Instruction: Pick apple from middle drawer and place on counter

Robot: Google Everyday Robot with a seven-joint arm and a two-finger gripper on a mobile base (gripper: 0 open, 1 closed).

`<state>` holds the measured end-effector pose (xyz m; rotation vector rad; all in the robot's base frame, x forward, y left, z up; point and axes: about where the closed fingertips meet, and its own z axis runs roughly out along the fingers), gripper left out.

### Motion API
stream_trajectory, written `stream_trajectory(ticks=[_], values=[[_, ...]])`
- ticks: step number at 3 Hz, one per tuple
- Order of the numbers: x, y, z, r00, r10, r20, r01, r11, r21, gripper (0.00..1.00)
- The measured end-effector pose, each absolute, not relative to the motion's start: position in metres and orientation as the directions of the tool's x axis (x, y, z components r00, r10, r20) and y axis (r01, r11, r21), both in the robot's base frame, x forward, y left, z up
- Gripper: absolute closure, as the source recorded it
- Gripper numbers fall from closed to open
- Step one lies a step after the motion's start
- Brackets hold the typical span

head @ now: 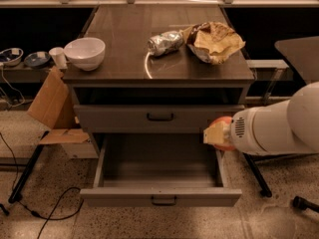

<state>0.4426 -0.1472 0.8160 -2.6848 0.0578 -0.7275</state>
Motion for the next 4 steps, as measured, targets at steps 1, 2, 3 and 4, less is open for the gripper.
stream_trajectory(ticks=[1, 2, 3, 4], values=[[0.428, -0.114, 0.844, 0.845, -0.054, 0.532, 0.157, -0.926, -0.344, 1.00], [0.428, -0.114, 0.844, 0.845, -0.054, 0.532, 0.157, -0.926, -0.343, 1.00], [0.448, -0.114, 0.851, 0.841, -0.057, 0.539, 0.153, -0.929, -0.336, 1.00], [0.493, -0.115, 0.865, 0.834, -0.051, 0.550, 0.162, -0.929, -0.332, 1.00]])
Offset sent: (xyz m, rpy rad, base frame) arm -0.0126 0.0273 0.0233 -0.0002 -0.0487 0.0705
